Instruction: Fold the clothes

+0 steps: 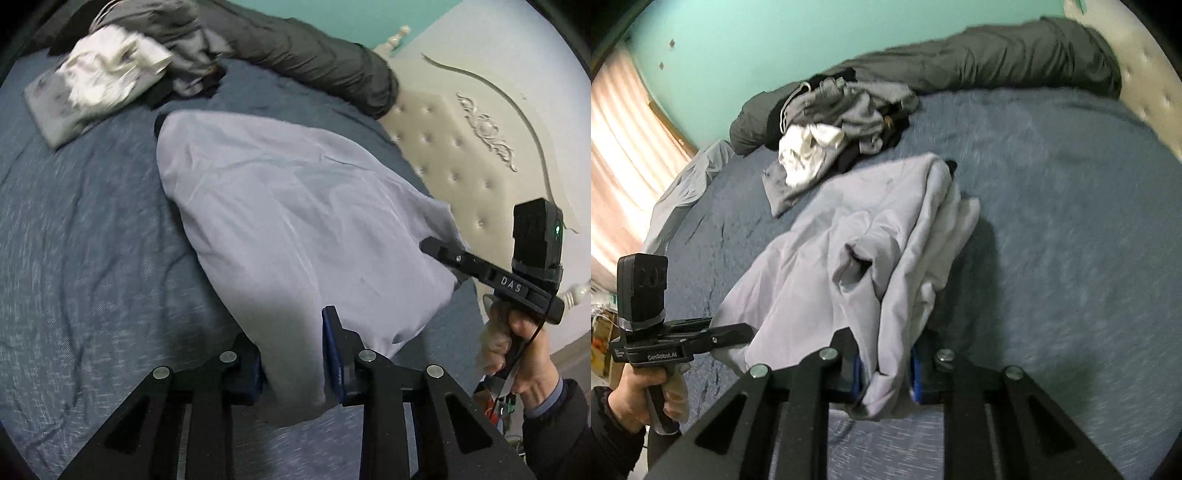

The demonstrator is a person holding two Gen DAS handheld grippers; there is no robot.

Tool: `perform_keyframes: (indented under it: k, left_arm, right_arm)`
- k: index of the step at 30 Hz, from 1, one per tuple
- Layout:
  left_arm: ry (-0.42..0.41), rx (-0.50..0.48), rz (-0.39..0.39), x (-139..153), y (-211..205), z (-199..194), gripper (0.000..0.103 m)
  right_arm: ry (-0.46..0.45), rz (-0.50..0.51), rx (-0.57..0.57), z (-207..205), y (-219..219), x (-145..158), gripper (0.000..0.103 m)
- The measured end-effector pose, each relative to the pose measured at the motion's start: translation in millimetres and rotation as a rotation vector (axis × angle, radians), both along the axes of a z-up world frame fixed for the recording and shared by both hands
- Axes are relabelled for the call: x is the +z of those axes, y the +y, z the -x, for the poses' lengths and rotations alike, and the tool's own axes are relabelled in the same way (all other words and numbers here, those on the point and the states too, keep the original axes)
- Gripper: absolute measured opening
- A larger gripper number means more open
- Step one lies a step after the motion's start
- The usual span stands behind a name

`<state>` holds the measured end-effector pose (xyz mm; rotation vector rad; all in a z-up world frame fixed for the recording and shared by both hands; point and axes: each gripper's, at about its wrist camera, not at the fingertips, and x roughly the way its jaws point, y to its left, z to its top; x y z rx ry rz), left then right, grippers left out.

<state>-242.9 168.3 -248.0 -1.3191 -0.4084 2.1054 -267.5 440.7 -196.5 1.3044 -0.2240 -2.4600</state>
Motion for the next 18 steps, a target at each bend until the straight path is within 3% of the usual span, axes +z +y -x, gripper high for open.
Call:
perform_keyframes:
  k: [5,18]
  left_arm:
    - [0.027,-0.026,-0.031,10.6,24.6,11.2,0.03]
    - [0.004,-0.127,-0.092,15.7,226.4,11.3,0.03]
  right_arm:
    - [0.04,-0.069,-0.002,5.5,19.1,34.3,0.018]
    - [0.059,-0.232,-0.092,-5.6,142.8,80.6,0.017]
